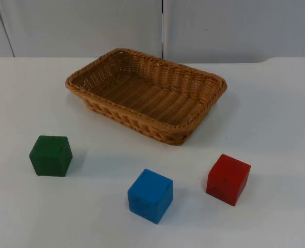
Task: Pick up one cube with each hand and place exactly two cubes into the same basket, leaving the remaining cube outside.
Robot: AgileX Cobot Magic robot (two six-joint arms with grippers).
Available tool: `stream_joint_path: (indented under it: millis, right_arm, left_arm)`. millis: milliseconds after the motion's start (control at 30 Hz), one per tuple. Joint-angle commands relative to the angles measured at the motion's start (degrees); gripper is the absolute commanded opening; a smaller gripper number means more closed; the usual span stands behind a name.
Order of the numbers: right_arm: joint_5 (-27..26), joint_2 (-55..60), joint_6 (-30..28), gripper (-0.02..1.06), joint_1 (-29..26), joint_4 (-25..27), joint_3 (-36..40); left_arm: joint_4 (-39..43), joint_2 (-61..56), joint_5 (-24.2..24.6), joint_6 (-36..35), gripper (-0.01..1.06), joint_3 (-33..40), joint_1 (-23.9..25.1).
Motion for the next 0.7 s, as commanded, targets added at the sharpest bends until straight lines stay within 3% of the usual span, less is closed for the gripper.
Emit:
stream_joint_path:
  millis: [0,267,433,667]
  right_arm:
    - [-1.99,1.77,-0.41,1.05,-0.39,0.29,-0.56]
    - [-5.39,6.80,-1.25,1.05,-0.39,0.29,-0.56]
    - [-8.49,10.40,-4.83,1.05,-0.39,1.48,-0.56]
    - [-9.10,13.48,-5.41,1.05,-0.39,1.59,-1.43]
  left_arm:
    - [-0.87,0.16,-0.78,0.04,1.05,-0.34,-0.23]
    - [-2.36,0.16,-1.96,0.04,1.05,-0.34,-0.23]
    - [-6.19,0.16,-3.63,0.04,1.05,-0.34,-0.23]
    - [-9.41,1.74,-6.67,0.04,1.05,-0.34,-0.23]
